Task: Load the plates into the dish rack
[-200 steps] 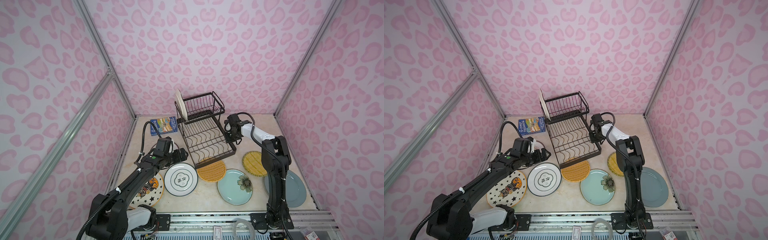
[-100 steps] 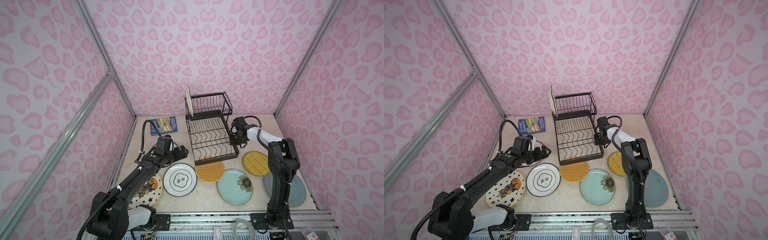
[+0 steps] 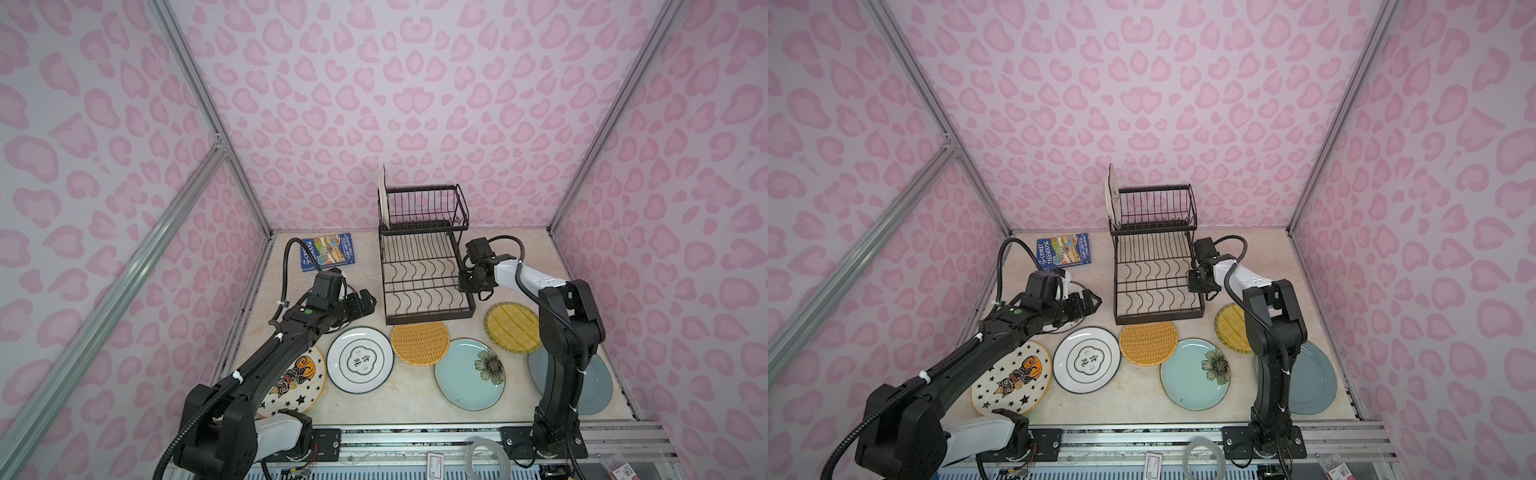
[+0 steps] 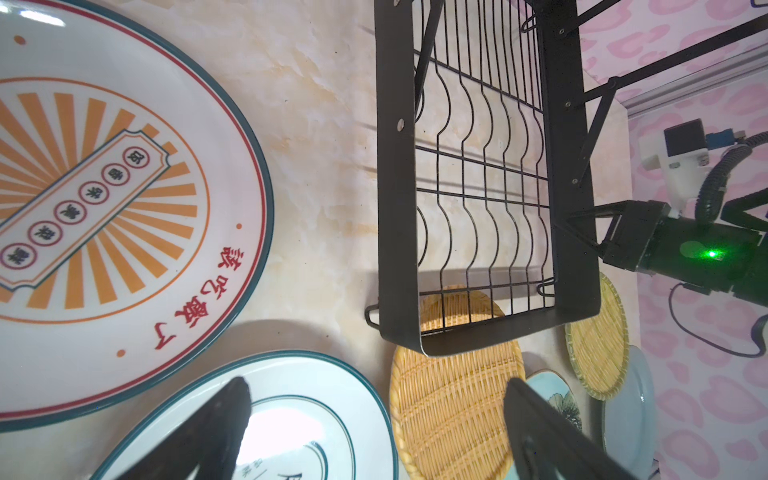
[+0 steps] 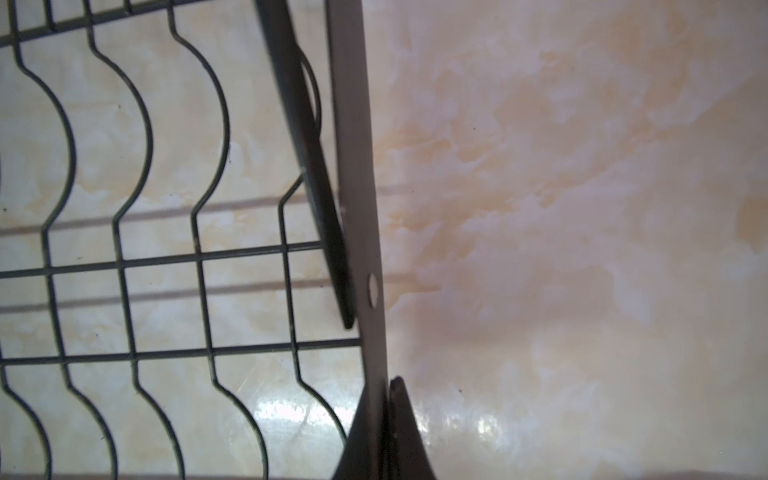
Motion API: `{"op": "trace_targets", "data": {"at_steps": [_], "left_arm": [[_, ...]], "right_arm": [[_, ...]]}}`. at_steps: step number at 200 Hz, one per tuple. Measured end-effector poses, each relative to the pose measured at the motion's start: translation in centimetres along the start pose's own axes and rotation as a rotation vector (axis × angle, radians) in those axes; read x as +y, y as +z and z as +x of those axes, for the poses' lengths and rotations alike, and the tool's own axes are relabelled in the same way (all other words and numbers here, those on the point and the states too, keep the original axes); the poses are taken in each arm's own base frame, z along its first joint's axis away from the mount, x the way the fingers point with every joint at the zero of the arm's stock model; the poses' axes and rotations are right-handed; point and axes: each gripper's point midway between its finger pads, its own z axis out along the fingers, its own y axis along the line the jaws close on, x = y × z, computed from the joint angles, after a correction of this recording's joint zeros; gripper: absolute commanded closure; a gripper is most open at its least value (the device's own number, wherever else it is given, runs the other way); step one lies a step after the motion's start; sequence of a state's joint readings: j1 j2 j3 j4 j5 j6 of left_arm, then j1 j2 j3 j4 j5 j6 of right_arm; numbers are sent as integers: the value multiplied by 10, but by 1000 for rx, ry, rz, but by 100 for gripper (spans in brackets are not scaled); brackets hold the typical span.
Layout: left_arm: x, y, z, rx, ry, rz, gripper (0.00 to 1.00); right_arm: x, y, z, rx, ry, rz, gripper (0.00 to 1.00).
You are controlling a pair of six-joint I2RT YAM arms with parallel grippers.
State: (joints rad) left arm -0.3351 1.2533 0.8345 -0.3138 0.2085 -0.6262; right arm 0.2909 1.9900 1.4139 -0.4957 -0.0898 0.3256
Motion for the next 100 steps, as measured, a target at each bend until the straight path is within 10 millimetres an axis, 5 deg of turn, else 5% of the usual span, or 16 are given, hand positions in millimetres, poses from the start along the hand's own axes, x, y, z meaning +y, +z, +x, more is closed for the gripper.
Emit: {"op": "trace_targets", "data": {"at_steps": [36,72,100], "left_arm": [[0,-1,0,-2,0,1,3],[-1,-4,-2,-13,2,1,3],[-3,-9,-5,-26,11,9,4]], "right_arm": [[9,1,2,-7,17,-2,99],[14,-7,5,-14,56,-27,76],[19,-30,-10,-75,64,-65,64]]}}
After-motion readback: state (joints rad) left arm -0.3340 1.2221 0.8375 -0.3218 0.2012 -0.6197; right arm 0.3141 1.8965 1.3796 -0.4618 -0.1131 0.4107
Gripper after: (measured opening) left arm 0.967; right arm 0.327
